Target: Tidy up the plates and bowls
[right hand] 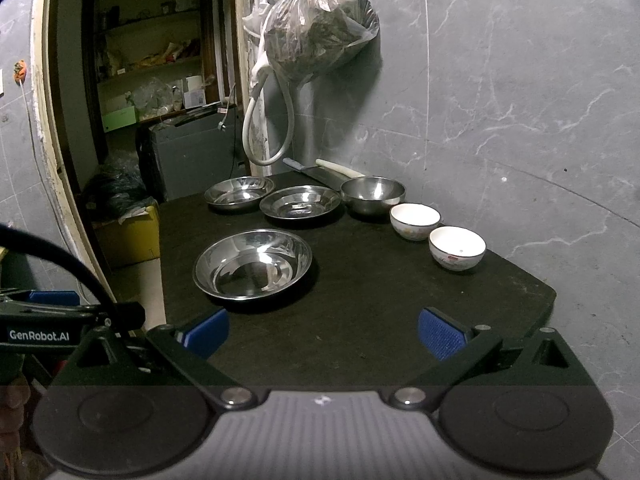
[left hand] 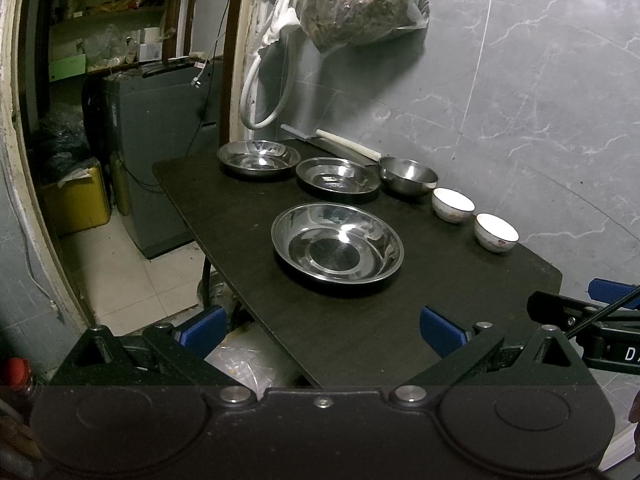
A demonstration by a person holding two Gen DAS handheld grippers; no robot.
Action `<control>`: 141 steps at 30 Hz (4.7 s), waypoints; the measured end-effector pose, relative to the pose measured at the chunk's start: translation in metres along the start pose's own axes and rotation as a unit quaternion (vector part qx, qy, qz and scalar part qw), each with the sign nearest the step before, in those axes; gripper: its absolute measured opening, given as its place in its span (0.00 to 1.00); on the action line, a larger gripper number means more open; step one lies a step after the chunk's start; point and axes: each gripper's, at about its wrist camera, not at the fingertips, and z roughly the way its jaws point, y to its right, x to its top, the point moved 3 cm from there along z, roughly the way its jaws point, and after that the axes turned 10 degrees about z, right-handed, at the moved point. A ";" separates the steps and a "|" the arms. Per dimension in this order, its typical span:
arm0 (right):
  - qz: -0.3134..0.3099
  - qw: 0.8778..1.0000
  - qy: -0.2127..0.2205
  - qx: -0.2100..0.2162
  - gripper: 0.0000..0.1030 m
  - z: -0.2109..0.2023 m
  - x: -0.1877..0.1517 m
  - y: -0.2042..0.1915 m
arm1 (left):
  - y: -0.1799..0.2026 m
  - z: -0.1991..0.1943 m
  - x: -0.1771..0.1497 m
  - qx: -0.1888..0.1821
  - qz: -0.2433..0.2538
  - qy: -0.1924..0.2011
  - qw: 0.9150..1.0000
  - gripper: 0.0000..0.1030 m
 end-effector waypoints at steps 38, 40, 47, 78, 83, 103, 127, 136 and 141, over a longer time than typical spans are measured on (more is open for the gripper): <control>-0.001 0.998 -0.032 0.053 1.00 0.041 0.021 0.024 | -0.005 0.029 0.011 0.017 -0.077 -0.075 0.994 0.99; -0.008 0.997 -0.039 0.070 1.00 0.048 0.025 0.028 | 0.000 0.029 0.013 0.024 -0.083 -0.081 0.993 0.99; -0.013 0.992 -0.063 0.105 1.00 0.067 0.034 0.044 | 0.016 0.032 0.015 0.028 -0.102 -0.114 0.988 0.99; -0.001 0.994 -0.048 0.101 1.00 0.216 0.148 -0.030 | -0.182 0.195 0.134 0.087 -0.129 -0.033 0.987 0.99; -0.018 0.992 -0.050 0.114 1.00 0.261 0.165 -0.064 | -0.212 0.244 0.148 0.069 -0.127 -0.033 0.989 0.99; -0.039 0.986 -0.118 0.116 0.61 0.438 0.181 -0.108 | -0.251 0.354 0.158 -0.002 -0.187 -0.036 0.982 0.74; -0.031 0.983 -0.154 0.091 0.10 0.480 0.176 -0.119 | -0.253 0.382 0.150 -0.028 -0.207 -0.061 0.976 0.11; -0.018 0.986 -0.135 0.102 0.09 0.443 0.180 -0.114 | -0.246 0.349 0.163 -0.029 -0.188 -0.041 0.981 0.11; 0.001 0.987 -0.117 0.112 0.09 0.409 0.186 -0.106 | -0.235 0.324 0.172 -0.037 -0.180 -0.031 0.983 0.11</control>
